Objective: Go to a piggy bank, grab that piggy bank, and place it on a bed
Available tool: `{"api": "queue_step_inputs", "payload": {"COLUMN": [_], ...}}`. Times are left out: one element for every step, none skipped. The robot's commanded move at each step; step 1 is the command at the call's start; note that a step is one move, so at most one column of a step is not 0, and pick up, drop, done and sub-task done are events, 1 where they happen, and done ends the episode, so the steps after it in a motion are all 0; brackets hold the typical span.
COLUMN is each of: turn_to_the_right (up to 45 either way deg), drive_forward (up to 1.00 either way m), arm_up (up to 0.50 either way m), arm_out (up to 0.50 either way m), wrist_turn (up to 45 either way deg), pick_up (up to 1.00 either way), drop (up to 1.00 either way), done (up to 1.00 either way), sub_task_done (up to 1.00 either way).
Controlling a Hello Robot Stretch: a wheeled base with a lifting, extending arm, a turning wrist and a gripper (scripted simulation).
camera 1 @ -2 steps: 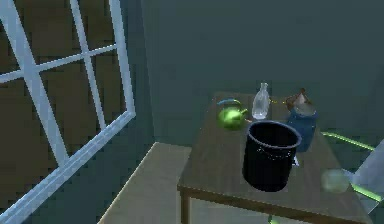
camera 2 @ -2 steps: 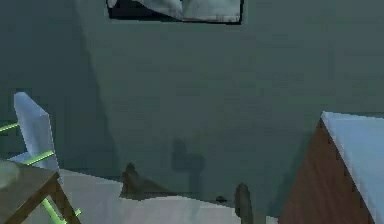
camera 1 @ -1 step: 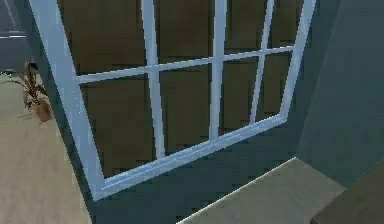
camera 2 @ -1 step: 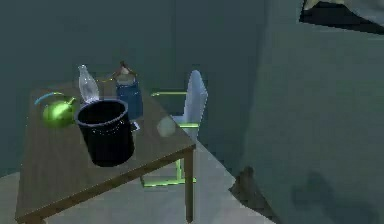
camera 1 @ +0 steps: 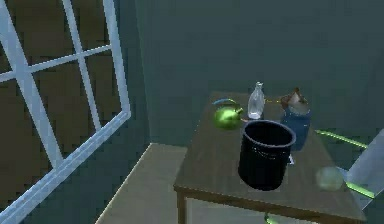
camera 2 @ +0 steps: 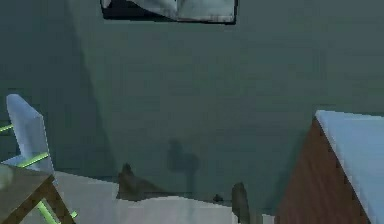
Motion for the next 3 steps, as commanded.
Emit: {"api": "queue_step_inputs", "payload": {"turn_to_the_right": [42.0,0.0,-45.0], "drive_forward": [0.0,0.25,0.0], "arm_up": [0.0,0.0,0.0], "arm_out": [0.0,0.0,0.0], "wrist_turn": [0.0,0.0,0.0], "pick_up": [0.0,0.0,0.0], "drop": [0.0,0.0,0.0], "done": [0.0,0.0,0.0], "sub_task_done": [0.0,0.0,0.0]}}
